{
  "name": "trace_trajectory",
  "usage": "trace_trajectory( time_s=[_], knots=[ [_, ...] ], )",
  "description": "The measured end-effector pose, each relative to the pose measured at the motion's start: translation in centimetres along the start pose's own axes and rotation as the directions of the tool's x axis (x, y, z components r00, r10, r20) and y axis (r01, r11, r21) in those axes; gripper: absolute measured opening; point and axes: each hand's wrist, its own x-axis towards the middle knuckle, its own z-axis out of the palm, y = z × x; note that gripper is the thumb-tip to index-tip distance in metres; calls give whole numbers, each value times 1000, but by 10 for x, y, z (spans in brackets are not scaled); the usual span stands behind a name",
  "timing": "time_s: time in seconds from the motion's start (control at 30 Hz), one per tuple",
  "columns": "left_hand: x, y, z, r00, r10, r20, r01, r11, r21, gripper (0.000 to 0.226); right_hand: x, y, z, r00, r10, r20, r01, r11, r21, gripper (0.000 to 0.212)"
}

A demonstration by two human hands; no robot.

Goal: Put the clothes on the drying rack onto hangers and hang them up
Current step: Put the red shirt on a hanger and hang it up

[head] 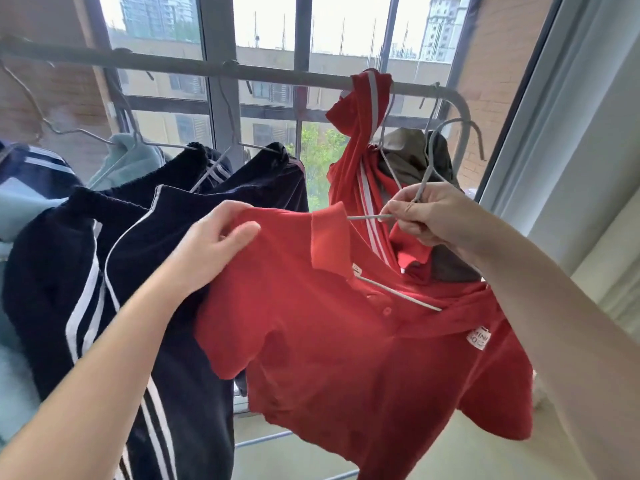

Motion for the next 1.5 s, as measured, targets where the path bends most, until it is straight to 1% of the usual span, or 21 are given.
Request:
trace_trajectory(
  time_s=[0.07, 0.13, 0.2, 0.27, 0.3, 0.33, 0.4, 0.47, 0.53, 0.57, 0.67, 0.77, 0.83, 0.93, 1.07, 1.17, 1.27, 1.3, 1.33, 1.4, 1.5],
  knots=[
    [-2, 4, 2, 997, 53, -53, -42, 983, 181, 6, 3, -4, 6, 1000, 18, 16, -18, 1000, -2, 21],
    [-2, 5, -3, 988, 134, -79, -102, 943, 317, 11, 3, -8, 11, 998, 43, 54, -43, 999, -12, 22],
    [-4, 8, -8, 975, 215, 52, -216, 870, 444, 17, 1, -9, 20, 992, 64, 109, -60, 997, -37, 21],
    [-7, 17, -1, 950, 248, 189, -310, 821, 479, 13, -2, -11, 36, 985, 77, 154, -64, 994, -85, 19],
    [-10, 20, 6, 940, 262, 218, -337, 817, 468, 11, -3, -12, 44, 986, 66, 154, -50, 993, -106, 18],
    [-12, 22, 11, 938, 278, 209, -345, 818, 460, 12, -5, -14, 50, 990, 36, 134, -21, 993, -116, 17],
    [-16, 16, 11, 949, 297, 108, -313, 837, 449, 20, -9, -17, 54, 997, -40, 73, 50, 987, -153, 14],
    [-20, 5, -1, 962, 272, -9, -244, 878, 412, 23, -16, -13, 47, 998, -56, 35, 64, 945, -321, 27],
    [-26, -4, -15, 966, 243, -89, -196, 911, 364, 19, -28, -1, 36, 998, -48, -33, 24, 858, -513, 41],
    [-31, -7, -21, 964, 238, -115, -184, 917, 354, 17, -36, 5, 32, 996, -54, -76, 3, 830, -557, 44],
    [-45, -14, -37, 962, 211, -174, -139, 925, 354, 17, -63, 22, 24, 991, -53, -126, -14, 877, -481, 42],
    [-58, -24, -43, 965, 192, -176, -106, 908, 406, 16, -81, 43, 29, 987, -84, -140, 38, 951, -307, 20],
    [-65, -26, -42, 974, 184, -128, -111, 893, 436, 19, -86, 56, 38, 977, -100, -189, 49, 965, -257, 15],
    [-72, -22, -38, 983, 179, -39, -145, 890, 433, 18, -88, 62, 48, 976, -98, -195, 42, 962, -271, 16],
    [-75, -7, -29, 969, 241, 54, -241, 878, 414, 19, -89, 54, 64, 958, -151, -245, 96, 970, -225, 20],
    [-78, 3, -18, 950, 305, 73, -304, 836, 457, 21, -88, 45, 83, 916, -240, -321, 197, 967, -161, 19],
    [-79, 2, -18, 943, 330, -29, -255, 779, 573, 25, -94, 38, 87, 832, -281, -478, 313, 950, -13, 19],
    [-79, -1, -20, 943, 326, -62, -228, 772, 594, 26, -98, 36, 86, 822, -282, -495, 331, 944, 13, 20],
    [-80, -5, -22, 945, 315, -90, -204, 780, 592, 26, -101, 35, 84, 831, -293, -473, 333, 943, 0, 22],
    [-82, -13, -25, 949, 286, -131, -176, 828, 532, 22, -105, 37, 81, 871, -318, -375, 294, 948, -121, 31],
    [-85, -19, -26, 948, 272, -165, -172, 876, 451, 18, -108, 46, 70, 905, -262, -336, 164, 942, -295, 43]
  ],
)
